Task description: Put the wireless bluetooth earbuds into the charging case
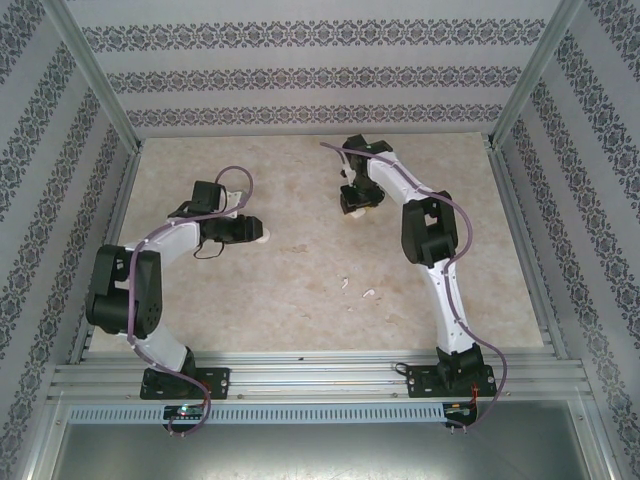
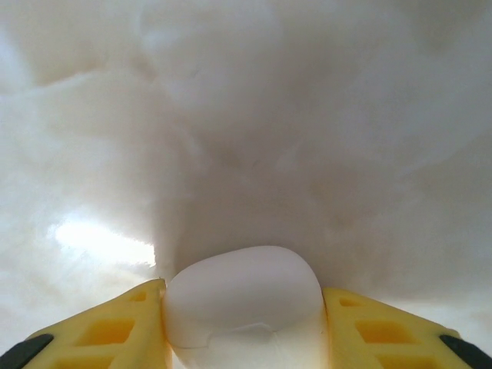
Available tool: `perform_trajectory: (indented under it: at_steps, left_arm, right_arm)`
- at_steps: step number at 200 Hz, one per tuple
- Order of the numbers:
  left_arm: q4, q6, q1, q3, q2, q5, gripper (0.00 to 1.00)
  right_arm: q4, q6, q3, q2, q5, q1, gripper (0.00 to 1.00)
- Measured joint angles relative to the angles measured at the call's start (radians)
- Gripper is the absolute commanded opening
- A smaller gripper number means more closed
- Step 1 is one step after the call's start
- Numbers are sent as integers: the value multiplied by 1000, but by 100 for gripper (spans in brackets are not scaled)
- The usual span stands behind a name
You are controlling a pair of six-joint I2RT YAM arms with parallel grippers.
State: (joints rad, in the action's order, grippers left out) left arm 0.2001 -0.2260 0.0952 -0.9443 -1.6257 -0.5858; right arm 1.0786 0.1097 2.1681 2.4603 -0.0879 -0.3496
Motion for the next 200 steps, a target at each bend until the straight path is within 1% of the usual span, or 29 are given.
perform_trajectory:
  at_steps: [26,45,64,88,110,133,166,200]
  left_arm:
    - [-103,-24,5,80,72,-39,43]
    - [-205,-45,30,151,132,-50,43]
    - [-325,-76,86,223,192,-42,44]
    - [-480,-111,188,296,249,-5,47]
    - [-595,-132,281,315,263,47,49]
    - [-725,-164,345,320,262,92,52]
    - [-862,-196,380,325,245,127,53]
    - [-923,-219,390,325,204,127,46]
  right_arm:
    - [-66,90,-175,-111,-85,-7,38]
    - [-137,174,-307,-219,-155,-12,38]
    - [-229,274,-435,-346,-225,-16,38]
    - [-356,406,-564,-501,-289,-31,38]
    - [-454,506,-646,-609,-315,-69,38]
    - [-541,601,-716,-700,-323,-121,38]
    - [-636,709,-782,-786,-321,-180,38]
    - [-691,777,-803,-820,-317,-205,38]
